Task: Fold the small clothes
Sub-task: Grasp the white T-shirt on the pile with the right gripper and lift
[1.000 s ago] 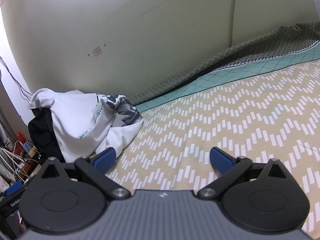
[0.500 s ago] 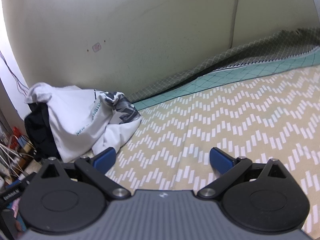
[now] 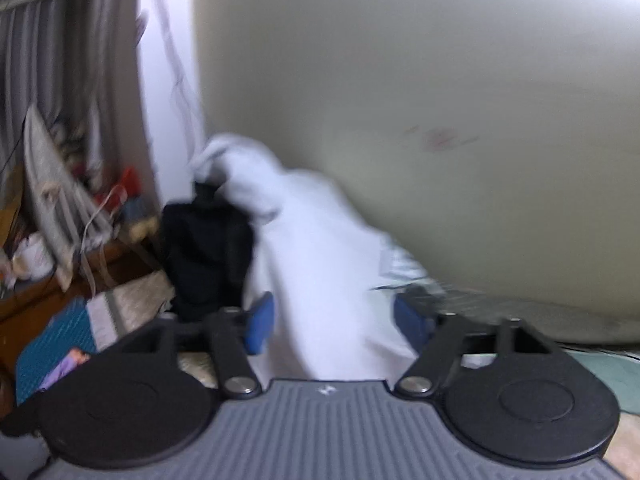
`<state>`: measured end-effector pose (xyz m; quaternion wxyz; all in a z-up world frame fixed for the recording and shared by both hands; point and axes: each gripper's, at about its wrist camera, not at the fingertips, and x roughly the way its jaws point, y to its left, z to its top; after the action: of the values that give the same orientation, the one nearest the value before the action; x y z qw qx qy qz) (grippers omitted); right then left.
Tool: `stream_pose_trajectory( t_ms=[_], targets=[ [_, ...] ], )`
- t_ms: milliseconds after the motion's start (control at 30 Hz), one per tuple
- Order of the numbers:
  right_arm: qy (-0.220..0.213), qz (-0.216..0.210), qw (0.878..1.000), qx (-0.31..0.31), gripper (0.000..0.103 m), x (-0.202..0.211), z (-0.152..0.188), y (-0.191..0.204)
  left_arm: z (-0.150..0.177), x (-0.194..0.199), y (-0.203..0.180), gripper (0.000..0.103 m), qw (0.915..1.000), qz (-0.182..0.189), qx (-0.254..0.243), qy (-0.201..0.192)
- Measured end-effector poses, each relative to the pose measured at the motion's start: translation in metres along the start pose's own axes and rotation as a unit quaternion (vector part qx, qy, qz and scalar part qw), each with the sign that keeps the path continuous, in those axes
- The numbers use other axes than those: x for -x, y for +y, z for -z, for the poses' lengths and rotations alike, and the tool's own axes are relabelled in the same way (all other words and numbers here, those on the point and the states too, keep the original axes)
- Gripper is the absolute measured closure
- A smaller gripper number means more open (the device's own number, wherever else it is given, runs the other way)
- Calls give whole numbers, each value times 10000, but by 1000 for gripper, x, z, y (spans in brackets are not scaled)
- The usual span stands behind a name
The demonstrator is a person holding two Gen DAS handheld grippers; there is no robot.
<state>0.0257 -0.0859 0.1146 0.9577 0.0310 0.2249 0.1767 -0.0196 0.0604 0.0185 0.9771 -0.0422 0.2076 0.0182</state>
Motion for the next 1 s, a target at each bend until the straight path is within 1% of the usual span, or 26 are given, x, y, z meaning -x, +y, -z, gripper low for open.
stream_pose_trajectory(
  t_ms=[33, 67, 133, 167, 200, 233, 267, 300, 333, 400, 500, 600, 700, 733, 800, 833, 900, 933, 967, 1000],
  targets=[
    [109, 72, 9999, 104, 19, -19, 0, 7, -1, -1, 2, 0, 10000, 1, 50, 10],
    [207, 178, 9995, 178, 19, -35, 3, 11, -1, -2, 3, 0, 10000, -1, 78, 20],
    [401, 352, 9983, 253, 30, -63, 8, 15, -1, -4, 4, 0, 9999, 5, 106, 59],
    [497, 393, 9977, 236, 48, -76, 10, 15, -1, -4, 4, 0, 9999, -2, 108, 67],
    [610, 420, 9970, 240, 93, -85, 11, 14, -1, -4, 4, 0, 9999, -5, 110, 68],
    [737, 458, 9960, 190, 103, -93, 12, 11, -1, -4, 4, 0, 9999, -1, 113, 63],
    [796, 403, 9960, 17, 103, -95, 11, 4, -1, -4, 5, 0, 9999, -4, 119, 58],
    [700, 373, 9966, -220, 103, -93, 6, 1, -1, -3, 5, 0, 9999, -4, 124, 56],
    [496, 324, 9975, -394, 103, -81, 0, -6, -1, -4, 5, 0, 9999, -6, 131, 59],
    [73, 380, 9978, -540, 103, -53, -16, -18, -1, -4, 5, 0, 9999, -13, 132, 71],
    [-549, 216, 9929, -1033, 103, 5, -44, -44, -1, -3, 6, 0, 9999, -24, 150, 68],
    [-1053, 84, 9883, -1097, 103, 72, -61, -56, -2, -2, 9, 0, 9997, 45, 247, 42],
    [-1260, -185, 9867, -1008, 103, 131, -59, -56, -5, 2, 22, 0, 9975, 434, 556, 14],
    [-1240, -379, 9869, -956, 103, 148, -54, -54, -6, 5, 30, 0, 9951, 659, 742, -11],
    [-1031, -878, 9878, -772, 103, 178, -34, -46, -7, 7, 43, 0, 9903, 968, 1000, 14],
    [-809, -1285, 9865, -614, 103, 190, -20, -42, -7, 7, 49, 0, 9880, 1110, 1067, 100],
    [-306, -2107, 9763, -402, 103, 209, 16, -35, -9, 5, 58, 0, 9846, 1275, 1156, 311],
    [-60, -2340, 9717, -325, 103, 215, 33, -33, -10, 4, 64, 0, 9815, 1405, 1221, 438],
    [153, -2407, 9702, -228, 103, 220, 50, -33, -11, 3, 67, 0, 9788, 1518, 1267, 537],
    [240, -2321, 9723, -171, 100, 224, 64, -34, -14, 1, 69, 0, 9753, 1643, 1328, 646]
  ],
)
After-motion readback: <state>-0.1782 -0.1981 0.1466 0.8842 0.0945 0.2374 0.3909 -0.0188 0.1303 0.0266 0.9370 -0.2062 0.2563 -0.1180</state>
